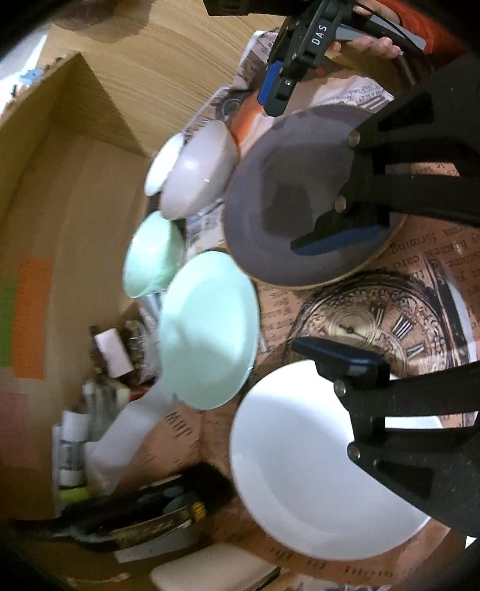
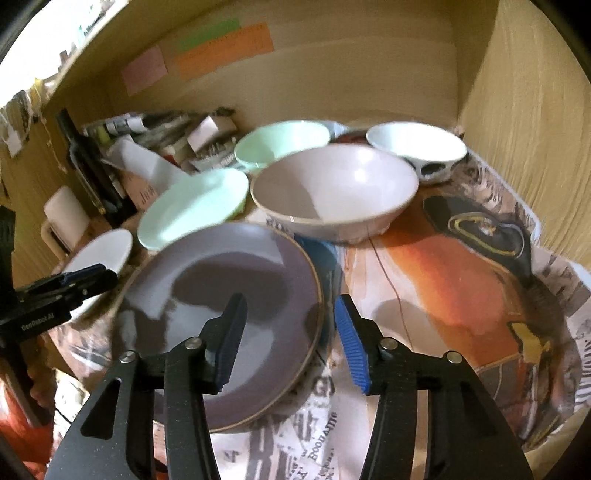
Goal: Organize plates and bowls
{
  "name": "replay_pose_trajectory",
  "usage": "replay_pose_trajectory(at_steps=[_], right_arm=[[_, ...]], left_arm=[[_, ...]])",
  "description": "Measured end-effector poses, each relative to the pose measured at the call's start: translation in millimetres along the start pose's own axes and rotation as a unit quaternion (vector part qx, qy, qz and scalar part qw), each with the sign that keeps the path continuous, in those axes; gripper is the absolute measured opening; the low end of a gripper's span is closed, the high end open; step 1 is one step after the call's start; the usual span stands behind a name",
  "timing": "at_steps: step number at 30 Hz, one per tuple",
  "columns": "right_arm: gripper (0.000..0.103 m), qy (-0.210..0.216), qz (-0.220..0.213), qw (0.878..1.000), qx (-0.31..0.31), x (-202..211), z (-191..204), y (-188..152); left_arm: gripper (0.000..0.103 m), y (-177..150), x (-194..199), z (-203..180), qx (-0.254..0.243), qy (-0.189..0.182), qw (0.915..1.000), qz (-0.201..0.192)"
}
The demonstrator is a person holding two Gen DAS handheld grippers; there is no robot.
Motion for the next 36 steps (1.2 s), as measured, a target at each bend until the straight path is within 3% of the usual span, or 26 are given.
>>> replay_pose_trajectory(at_steps=[10,12,14,16,25,36], right_arm=[[0.06,0.03,-0.069,0.997,0.01,23.8,34.1,32.6],[0.063,0.04,-0.08,0.996,0.016,25.9,44.7,36.9],[0.064,0.053,-0.088,0.995,0.021,26.4,56.4,40.3],[0.064,0.066,-0.094,0.993,0.025,25.6,70.0,43.0],[0.071,0.125,-0.091,0.987,0.034,7.7,123.3,41.0],[0.071,0.148,-0.055,0.986,0.054,-28.3,172.3,23.2]], left_arm=[[0.07,34.3,53.0,12.9,-0.014,0.025,0.9961,-0.083],[0.076,38.2,63.2,20.3,-0.014,0.034,0.9947,-0.096],[0.089,41.2,72.3,30.5,-0.008,0.045,0.9933,-0.106],[0.094,41.9,80.7,42.8,0.0,0.06,0.9916,-0.115],[0.097,32.1,104.6,94.3,0.013,0.111,0.987,-0.116],[0.098,3.7,98.0,155.7,0.033,0.148,0.9852,-0.081]])
Point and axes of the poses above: each gripper's, at about its wrist camera, not at the fingertips, and x roughly against the way its jaws point, z to its left, y to its top, the point moved 7 cm from there along -x, roughly the way its jaws point, and after that the axes turned 12 degrees about -z, right-handed, at the moved point
